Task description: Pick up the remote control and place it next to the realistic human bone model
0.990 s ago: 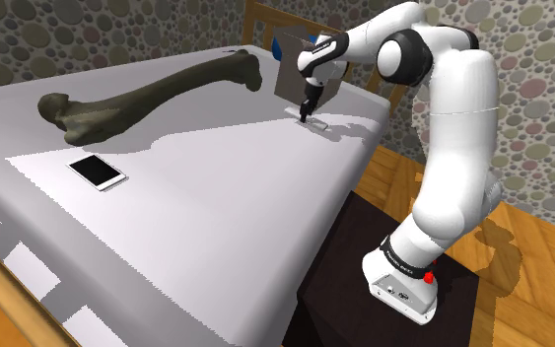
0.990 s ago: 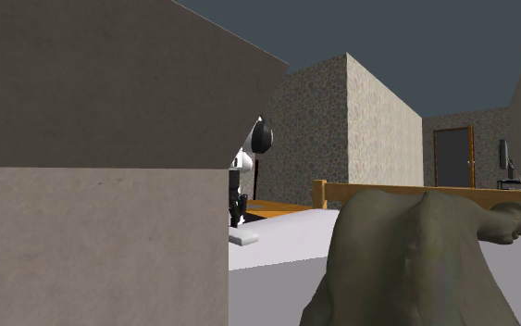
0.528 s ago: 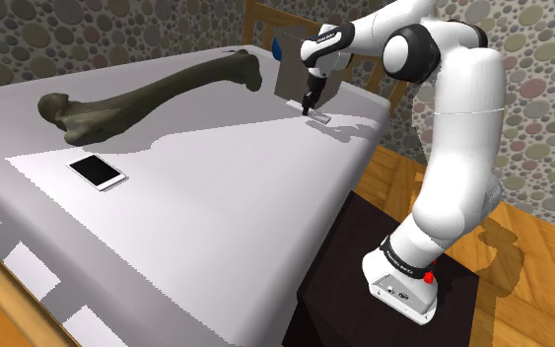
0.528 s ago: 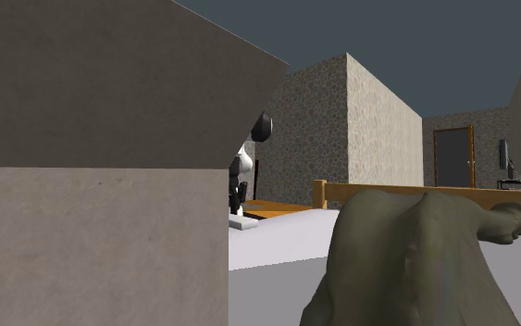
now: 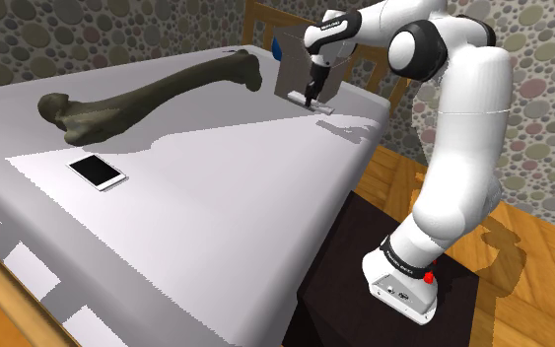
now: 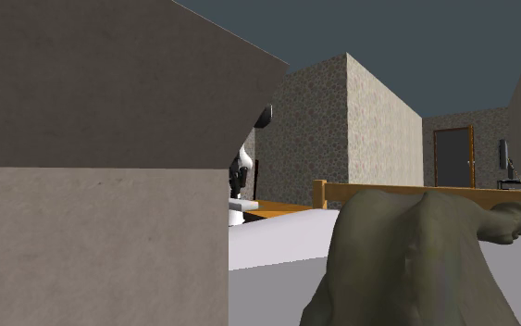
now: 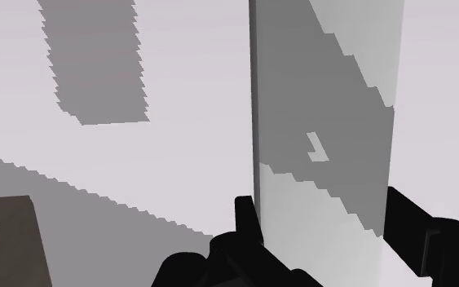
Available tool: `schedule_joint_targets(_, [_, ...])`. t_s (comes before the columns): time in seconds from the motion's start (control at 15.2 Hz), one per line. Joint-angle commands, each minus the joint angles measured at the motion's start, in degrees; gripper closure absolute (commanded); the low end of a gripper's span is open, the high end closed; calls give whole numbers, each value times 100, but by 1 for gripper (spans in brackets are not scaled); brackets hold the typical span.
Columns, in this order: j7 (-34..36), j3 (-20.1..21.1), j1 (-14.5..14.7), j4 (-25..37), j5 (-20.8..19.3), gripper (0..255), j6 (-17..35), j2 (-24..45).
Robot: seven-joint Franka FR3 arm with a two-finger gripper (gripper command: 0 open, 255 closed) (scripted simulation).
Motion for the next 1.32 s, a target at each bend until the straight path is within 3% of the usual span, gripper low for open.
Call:
schedule_joint_targets(0.0, [7,-12,2,64,-21,255,-123,-62])
schedule_joint_targets(1.25, [76,-74,-48,1197,-120,255,-1468,-290])
